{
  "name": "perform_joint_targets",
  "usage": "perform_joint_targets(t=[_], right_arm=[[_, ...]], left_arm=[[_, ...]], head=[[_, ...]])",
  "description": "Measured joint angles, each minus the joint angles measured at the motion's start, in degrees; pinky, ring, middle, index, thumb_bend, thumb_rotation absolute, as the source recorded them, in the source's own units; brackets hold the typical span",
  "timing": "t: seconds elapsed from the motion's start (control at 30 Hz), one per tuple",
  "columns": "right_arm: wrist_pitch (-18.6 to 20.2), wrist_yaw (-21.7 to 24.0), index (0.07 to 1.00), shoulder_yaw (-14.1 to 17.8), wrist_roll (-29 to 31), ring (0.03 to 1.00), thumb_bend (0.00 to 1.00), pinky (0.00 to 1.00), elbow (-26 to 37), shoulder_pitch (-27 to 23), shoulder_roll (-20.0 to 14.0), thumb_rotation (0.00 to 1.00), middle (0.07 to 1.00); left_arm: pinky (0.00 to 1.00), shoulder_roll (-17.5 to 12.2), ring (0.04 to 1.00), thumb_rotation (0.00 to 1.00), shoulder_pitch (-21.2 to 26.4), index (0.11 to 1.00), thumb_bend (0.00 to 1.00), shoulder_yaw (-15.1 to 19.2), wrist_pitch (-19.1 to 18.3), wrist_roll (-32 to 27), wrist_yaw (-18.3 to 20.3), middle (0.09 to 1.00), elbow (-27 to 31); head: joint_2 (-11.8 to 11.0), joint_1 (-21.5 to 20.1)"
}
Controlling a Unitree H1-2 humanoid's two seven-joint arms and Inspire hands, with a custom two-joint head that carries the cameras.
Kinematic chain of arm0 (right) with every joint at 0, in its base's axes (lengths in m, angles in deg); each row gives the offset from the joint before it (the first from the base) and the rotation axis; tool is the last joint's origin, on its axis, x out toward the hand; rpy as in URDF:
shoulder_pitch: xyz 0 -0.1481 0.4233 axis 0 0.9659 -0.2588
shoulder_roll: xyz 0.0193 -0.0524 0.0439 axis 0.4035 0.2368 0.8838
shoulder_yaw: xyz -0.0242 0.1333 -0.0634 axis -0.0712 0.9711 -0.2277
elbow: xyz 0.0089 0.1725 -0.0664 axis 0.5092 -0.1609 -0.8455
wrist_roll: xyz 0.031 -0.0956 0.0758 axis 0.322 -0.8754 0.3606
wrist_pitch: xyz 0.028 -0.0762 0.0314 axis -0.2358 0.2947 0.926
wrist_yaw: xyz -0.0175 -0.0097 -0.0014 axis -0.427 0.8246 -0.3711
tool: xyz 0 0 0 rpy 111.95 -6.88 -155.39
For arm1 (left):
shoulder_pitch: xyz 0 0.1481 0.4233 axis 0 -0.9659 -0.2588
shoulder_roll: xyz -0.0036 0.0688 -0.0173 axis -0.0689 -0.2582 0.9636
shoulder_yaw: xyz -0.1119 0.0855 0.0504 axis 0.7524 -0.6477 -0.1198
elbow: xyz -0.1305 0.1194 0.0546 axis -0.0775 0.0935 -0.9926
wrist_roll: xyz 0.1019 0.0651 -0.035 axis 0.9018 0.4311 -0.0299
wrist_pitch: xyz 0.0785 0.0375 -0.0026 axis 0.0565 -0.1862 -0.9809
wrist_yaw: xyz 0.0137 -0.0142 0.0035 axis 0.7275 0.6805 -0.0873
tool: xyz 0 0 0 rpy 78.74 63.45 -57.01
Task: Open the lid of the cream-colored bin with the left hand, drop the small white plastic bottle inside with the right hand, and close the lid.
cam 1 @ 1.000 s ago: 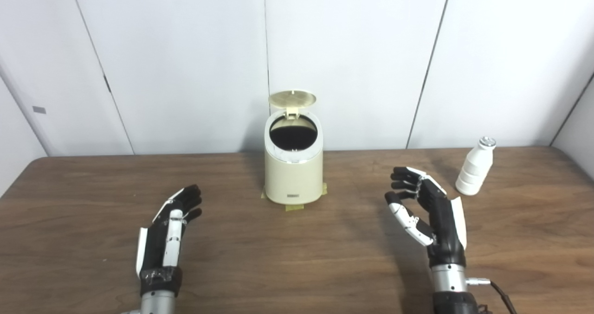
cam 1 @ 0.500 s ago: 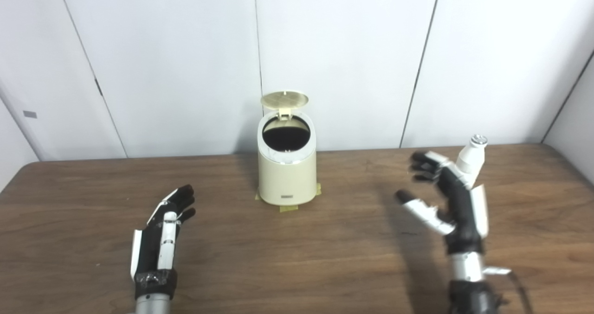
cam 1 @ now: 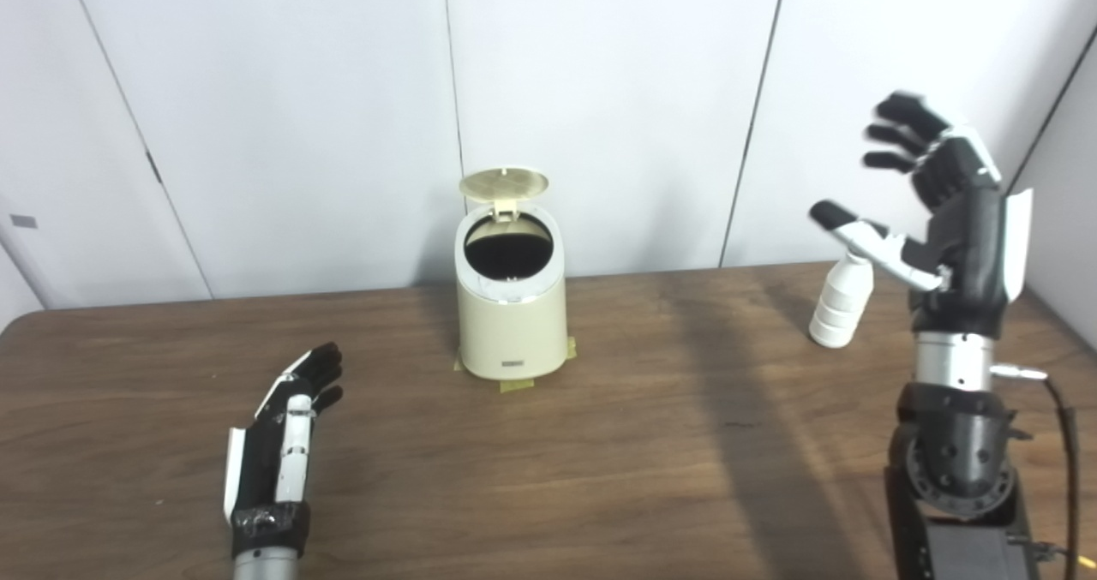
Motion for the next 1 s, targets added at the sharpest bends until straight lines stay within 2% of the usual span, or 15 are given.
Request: perform_joint_targets(t=[0.1, 0.23, 0.33, 0.4, 0.53, 0.6, 0.63, 0.7, 0.83, 0.93, 1.0], right_arm=[[2.7, -0.5, 0.827, -0.1, -3.2, 0.805, 0.80, 0.62, 0.3, -0.3, 0.0, 0.28, 0.817], [7.7, -0.9, 0.853, -0.5, -8.3, 0.837, 0.77, 0.62, 1.1, -1.1, 0.0, 0.27, 0.858], [9.3, -0.8, 0.870, -0.8, -10.2, 0.871, 0.77, 0.67, 0.7, -1.7, -0.7, 0.27, 0.887], [9.8, -0.6, 0.905, -0.7, -10.4, 0.936, 0.77, 0.76, -0.8, -2.0, -1.6, 0.31, 0.943], [12.1, 0.3, 0.953, -0.7, -10.6, 0.960, 0.82, 0.78, -4.0, -2.0, -3.0, 0.34, 0.979], [13.3, 0.7, 0.975, -0.7, -10.5, 0.979, 0.84, 0.83, -5.7, -2.0, -3.5, 0.32, 0.995], [13.4, 0.9, 0.987, -0.7, -10.2, 0.989, 0.84, 0.85, -6.9, -2.0, -3.8, 0.29, 0.998], [13.5, 1.2, 0.992, -0.6, -9.5, 0.986, 0.85, 0.83, -9.3, -2.0, -4.2, 0.29, 1.000], [13.4, 1.2, 1.000, -0.7, -9.5, 0.985, 0.93, 0.82, -13.1, -2.0, -5.0, 0.37, 1.000], [13.4, 1.2, 1.000, -1.0, -9.5, 0.973, 0.92, 0.79, -14.7, -1.9, -5.5, 0.37, 1.000], [13.3, 1.1, 1.000, -1.5, -9.6, 0.988, 0.91, 0.81, -15.5, -2.0, -6.1, 0.36, 1.000]], left_arm=[[0.81, 0.0, 0.840, 0.77, 0.0, 0.806, 0.14, 0.0, 0.0, 0.0, -0.1, 0.819, -0.1], [0.82, 0.0, 0.845, 0.77, 0.1, 0.810, 0.14, 0.0, 0.0, 0.0, -0.1, 0.823, -0.1], [0.82, 0.0, 0.841, 0.79, 0.1, 0.806, 0.15, -0.1, 0.0, 0.0, -0.1, 0.820, -0.2], [0.82, 0.0, 0.842, 0.80, 0.2, 0.811, 0.15, -0.2, 0.0, 0.0, -0.1, 0.821, -0.2], [0.82, -0.1, 0.841, 0.80, 0.2, 0.810, 0.14, -0.2, 0.0, 0.0, -0.1, 0.821, -0.2], [0.81, -0.1, 0.837, 0.78, 0.2, 0.806, 0.14, -0.2, 0.0, 0.0, -0.1, 0.818, -0.2], [0.81, -0.1, 0.839, 0.78, 0.2, 0.807, 0.14, -0.2, 0.0, 0.0, -0.2, 0.820, -0.2], [0.82, -0.1, 0.846, 0.78, 0.2, 0.809, 0.14, -0.2, -0.4, 0.0, -0.2, 0.824, -0.1], [0.82, -0.1, 0.850, 0.80, 0.1, 0.814, 0.15, -0.2, -0.7, 0.1, -0.3, 0.830, -0.1], [0.83, -0.1, 0.849, 0.81, 0.1, 0.811, 0.14, -0.2, -0.7, 0.1, -0.2, 0.829, -0.1], [0.83, -0.1, 0.846, 0.81, 0.1, 0.810, 0.14, -0.2, -0.7, 0.1, -0.2, 0.827, -0.1]], head=[[-0.1, -0.1], [-0.1, -0.3], [-0.1, -0.3], [-0.2, -0.3], [-0.1, -0.2], [-0.1, -0.2], [-0.1, -0.2], [-0.1, -0.2], [0.0, -0.2], [-0.1, -0.2], [-0.1, -0.2]])
